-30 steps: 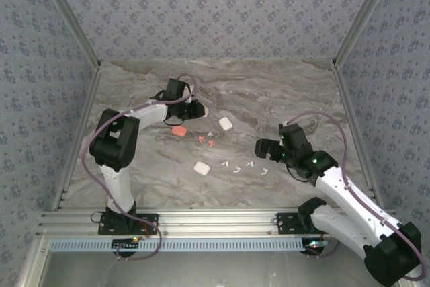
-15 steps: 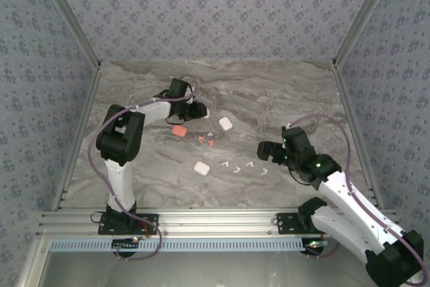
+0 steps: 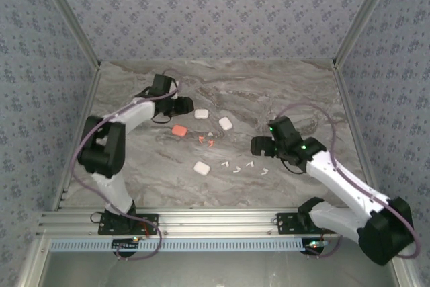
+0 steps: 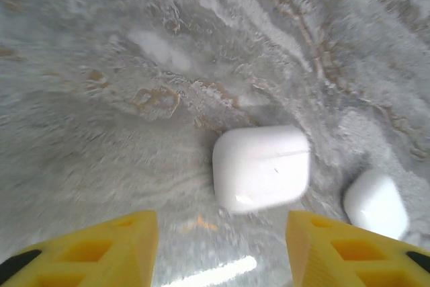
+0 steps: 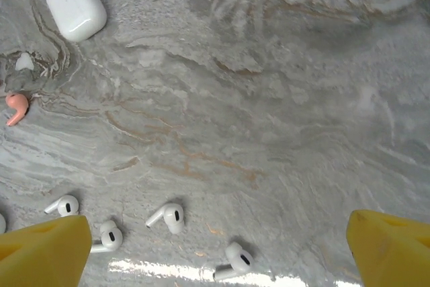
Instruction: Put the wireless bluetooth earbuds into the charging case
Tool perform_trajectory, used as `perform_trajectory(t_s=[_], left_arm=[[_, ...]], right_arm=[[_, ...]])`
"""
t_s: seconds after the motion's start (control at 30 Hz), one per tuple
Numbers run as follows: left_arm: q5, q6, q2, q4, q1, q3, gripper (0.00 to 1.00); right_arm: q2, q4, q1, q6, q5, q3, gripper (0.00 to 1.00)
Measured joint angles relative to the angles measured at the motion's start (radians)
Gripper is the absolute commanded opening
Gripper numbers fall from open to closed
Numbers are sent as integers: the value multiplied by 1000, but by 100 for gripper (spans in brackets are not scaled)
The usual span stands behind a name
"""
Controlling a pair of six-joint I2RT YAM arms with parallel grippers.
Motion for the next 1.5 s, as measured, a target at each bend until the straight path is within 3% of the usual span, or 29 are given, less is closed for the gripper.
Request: perform_trajectory(t_s=[0.27,0.4,0.5,0.67,0.83,1.13,1.5], left_arm=[[-140,6,-528,37,-5,-279,60],[-200,26,-701,12,-4,-391,77],[-222,34,-802,-8,4,-457,99],[-248,-5,-947,-1,27,-552,99],[-277,-51,-1032,6,31,-609,99],[-270,-54,-1038,-21,31,-611,99],[-225,-55,-1004,-20,31,-611,98]], right_arm=[[355,25,76,-122,5,216,100],[499,46,87,-181,-6,306,99],[588,68,87,-220,-7,365,99],[714,80,80,-270,-24,476,96],[829,93,72,-304,-47,588,92],[946,95,58,-331,-59,659,81],[1011,88,53,-383,-73,716,58]])
